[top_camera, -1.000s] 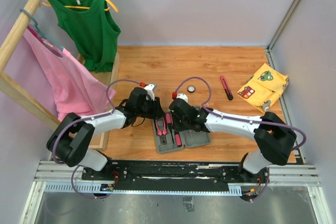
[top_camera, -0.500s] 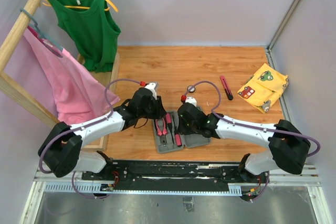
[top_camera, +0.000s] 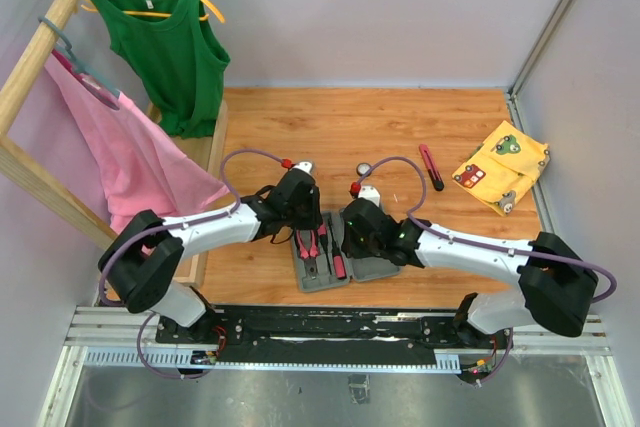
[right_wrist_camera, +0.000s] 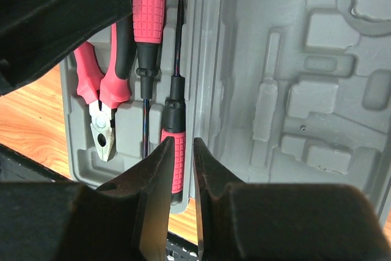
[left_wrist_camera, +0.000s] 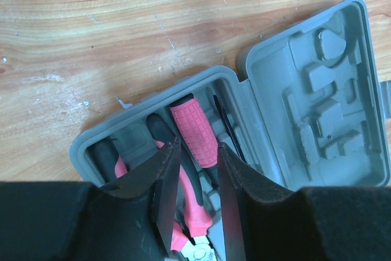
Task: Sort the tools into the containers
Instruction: Adjust the screwdriver in the storage box.
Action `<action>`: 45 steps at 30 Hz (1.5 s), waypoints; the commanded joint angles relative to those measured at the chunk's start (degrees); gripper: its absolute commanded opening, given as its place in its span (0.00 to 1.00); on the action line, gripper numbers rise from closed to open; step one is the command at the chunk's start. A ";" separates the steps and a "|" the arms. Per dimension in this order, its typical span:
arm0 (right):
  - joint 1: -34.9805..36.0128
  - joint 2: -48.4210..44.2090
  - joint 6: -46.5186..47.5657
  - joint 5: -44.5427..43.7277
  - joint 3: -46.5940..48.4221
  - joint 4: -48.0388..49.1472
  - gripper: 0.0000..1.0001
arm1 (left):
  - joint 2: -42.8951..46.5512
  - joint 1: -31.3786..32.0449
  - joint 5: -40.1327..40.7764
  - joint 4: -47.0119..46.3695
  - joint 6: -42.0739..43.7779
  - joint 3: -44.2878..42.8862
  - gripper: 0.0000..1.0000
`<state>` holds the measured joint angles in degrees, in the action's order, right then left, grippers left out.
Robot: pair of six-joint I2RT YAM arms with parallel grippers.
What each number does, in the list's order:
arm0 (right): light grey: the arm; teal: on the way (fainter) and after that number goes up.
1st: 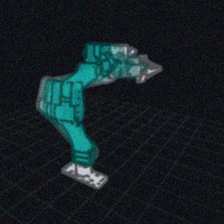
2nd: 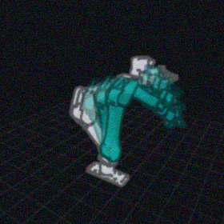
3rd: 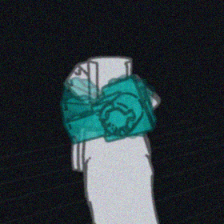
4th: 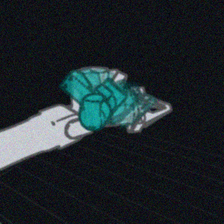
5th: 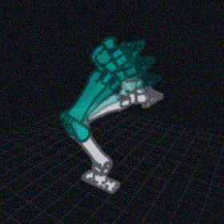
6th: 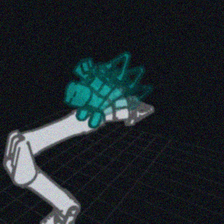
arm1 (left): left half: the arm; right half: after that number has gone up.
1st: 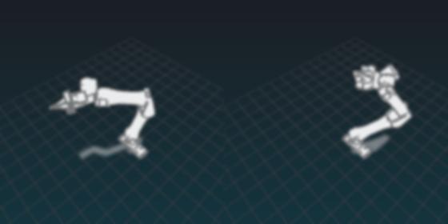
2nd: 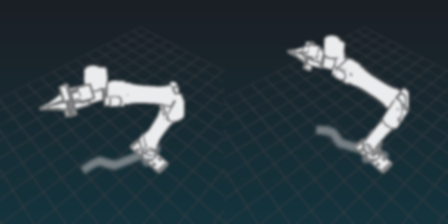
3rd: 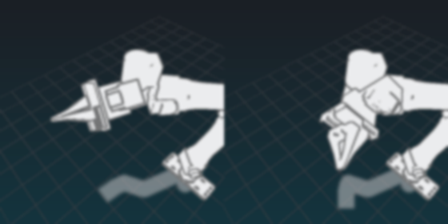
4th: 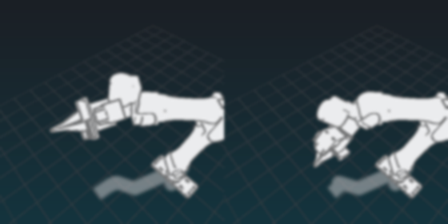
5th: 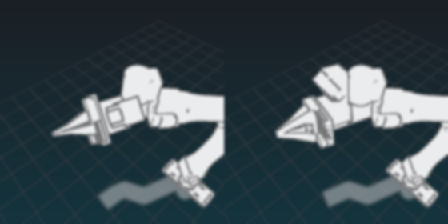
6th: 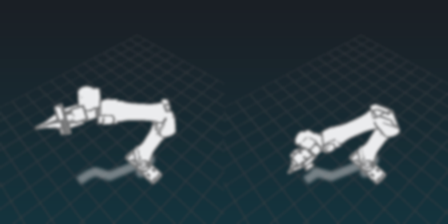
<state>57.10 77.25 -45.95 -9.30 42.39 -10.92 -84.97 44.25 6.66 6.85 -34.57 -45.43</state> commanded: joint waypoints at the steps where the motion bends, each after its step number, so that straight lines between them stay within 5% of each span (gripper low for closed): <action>1: -0.76 -1.14 -0.85 -2.04 -1.00 -0.02 0.20 | -1.58 0.96 1.17 0.12 -0.25 -1.88 0.36; 45: 5.21 2.55 -5.01 3.23 -0.98 4.94 0.20 | -8.07 3.19 5.56 3.87 -0.40 -4.49 0.28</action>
<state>61.14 78.54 -49.80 -7.70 40.23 -6.76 -91.44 46.87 10.13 8.93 -34.81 -49.28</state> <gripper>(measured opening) 0.202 0.285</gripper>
